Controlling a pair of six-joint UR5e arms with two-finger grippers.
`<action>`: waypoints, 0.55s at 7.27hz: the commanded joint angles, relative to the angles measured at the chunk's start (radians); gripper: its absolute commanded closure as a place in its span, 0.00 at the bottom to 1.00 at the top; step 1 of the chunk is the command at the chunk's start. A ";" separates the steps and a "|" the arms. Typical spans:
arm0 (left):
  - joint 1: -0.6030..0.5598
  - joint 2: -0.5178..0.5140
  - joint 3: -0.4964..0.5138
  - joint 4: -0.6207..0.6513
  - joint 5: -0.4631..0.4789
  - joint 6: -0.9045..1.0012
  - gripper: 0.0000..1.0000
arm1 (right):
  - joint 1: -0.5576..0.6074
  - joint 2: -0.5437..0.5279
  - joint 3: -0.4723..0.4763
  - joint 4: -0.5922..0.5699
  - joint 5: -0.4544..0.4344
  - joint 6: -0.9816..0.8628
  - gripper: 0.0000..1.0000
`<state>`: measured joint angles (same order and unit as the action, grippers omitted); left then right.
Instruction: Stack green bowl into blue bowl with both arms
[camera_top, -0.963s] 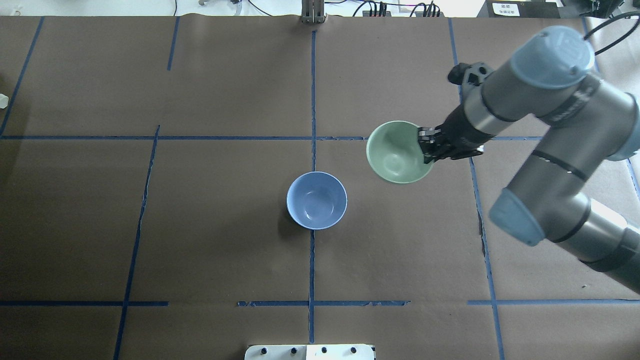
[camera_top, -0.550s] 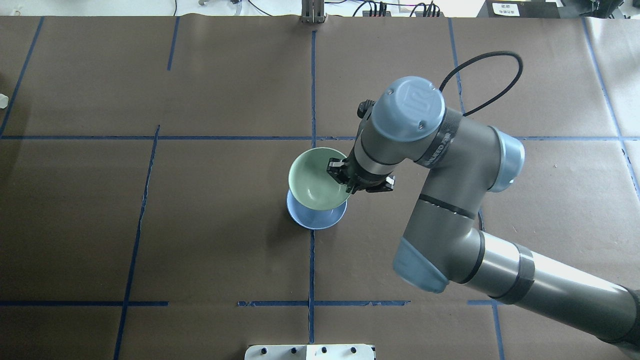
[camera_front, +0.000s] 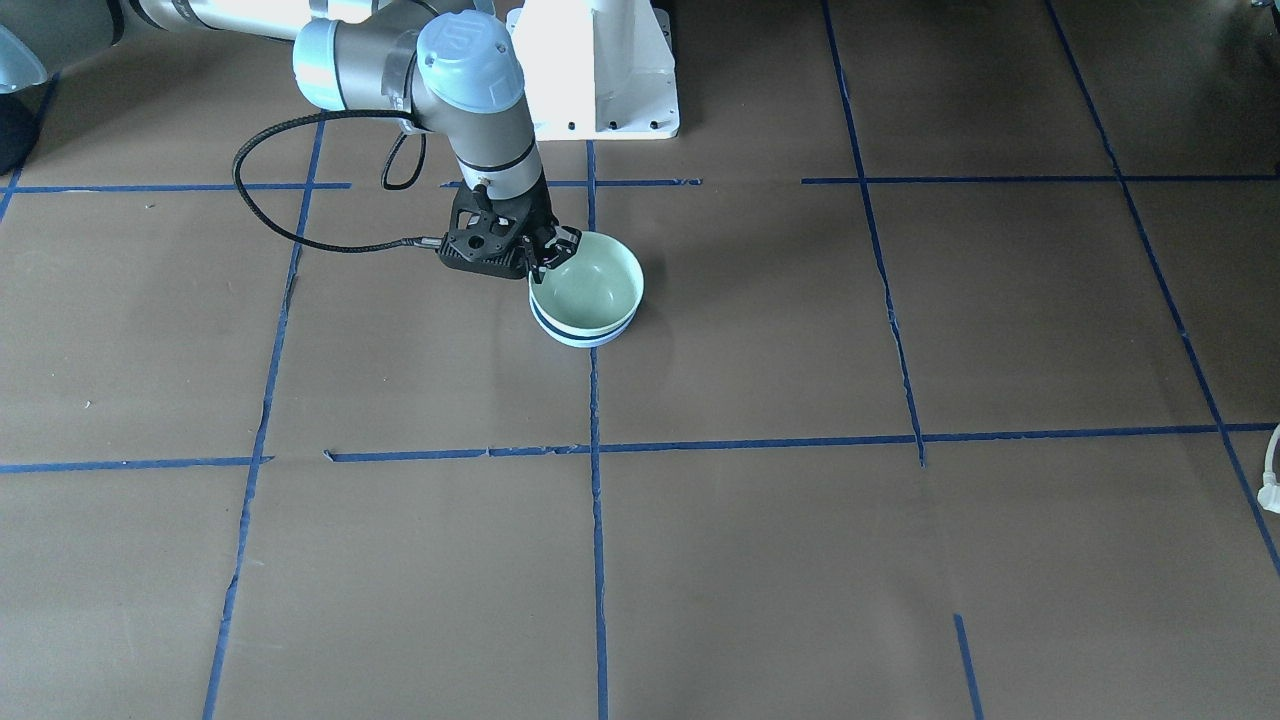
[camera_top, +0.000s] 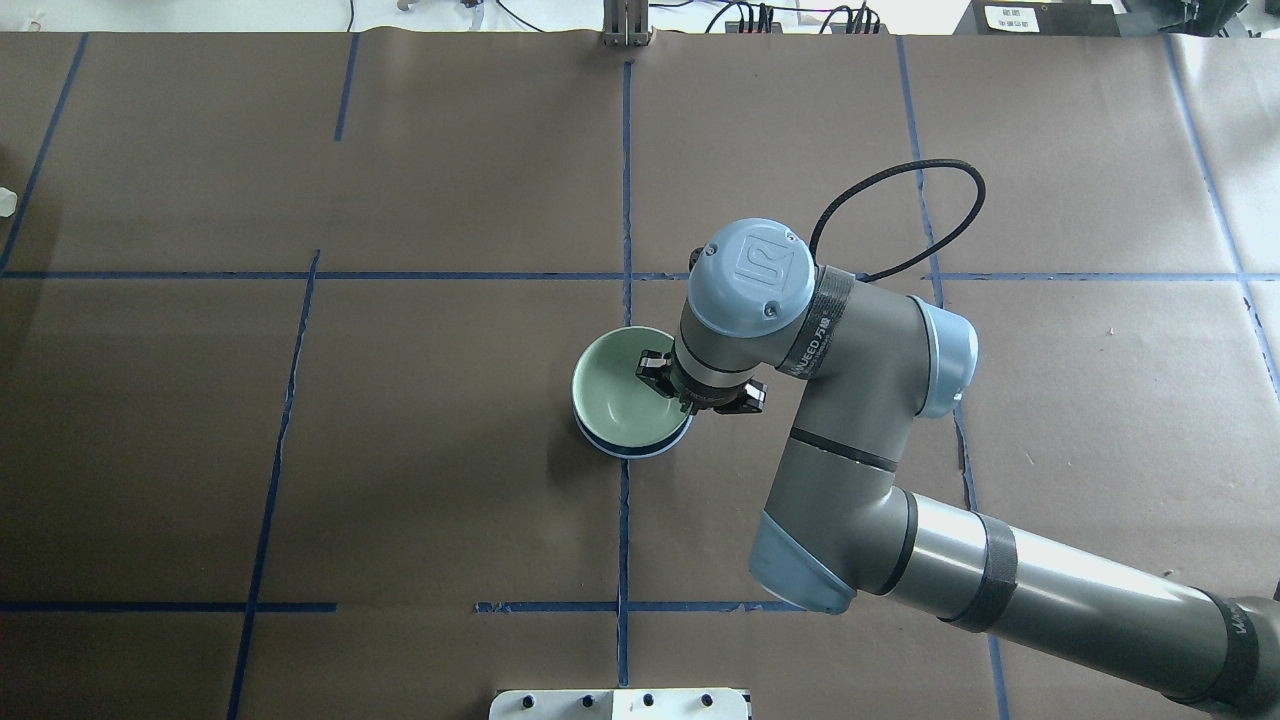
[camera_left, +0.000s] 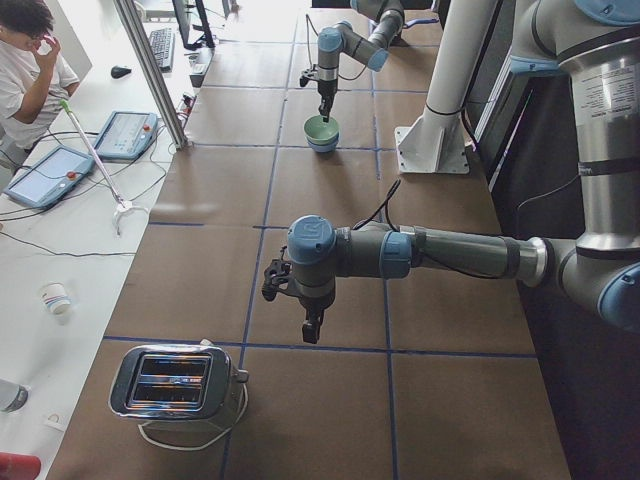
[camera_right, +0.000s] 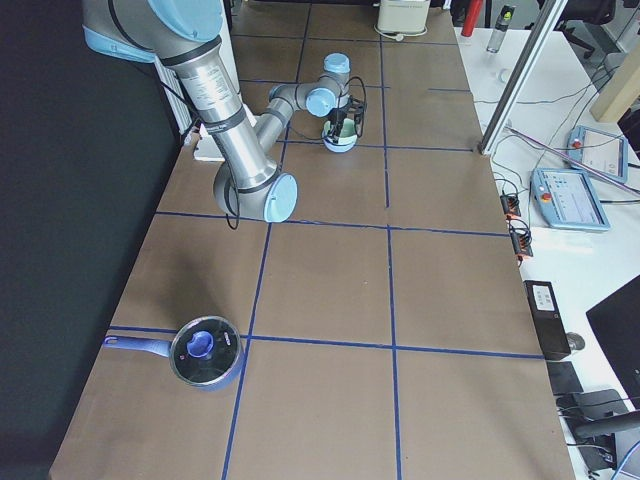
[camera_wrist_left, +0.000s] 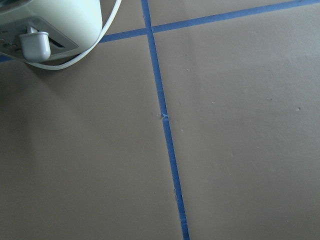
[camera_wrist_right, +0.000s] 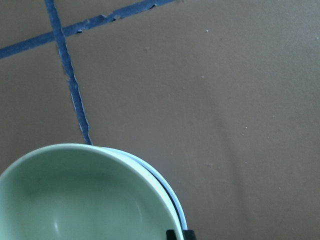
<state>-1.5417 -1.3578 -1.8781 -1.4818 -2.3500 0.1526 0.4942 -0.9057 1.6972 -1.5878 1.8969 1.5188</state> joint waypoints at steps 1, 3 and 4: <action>0.000 -0.003 0.000 0.000 0.000 -0.002 0.00 | -0.011 -0.004 -0.004 0.000 -0.001 0.001 0.54; 0.000 -0.004 0.002 0.000 0.000 -0.004 0.00 | -0.017 -0.001 -0.002 0.000 -0.002 -0.003 0.00; 0.002 -0.007 0.002 0.000 0.000 -0.004 0.00 | 0.015 0.005 0.005 -0.003 0.005 -0.021 0.00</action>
<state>-1.5411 -1.3625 -1.8767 -1.4818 -2.3501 0.1494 0.4865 -0.9052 1.6963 -1.5879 1.8967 1.5127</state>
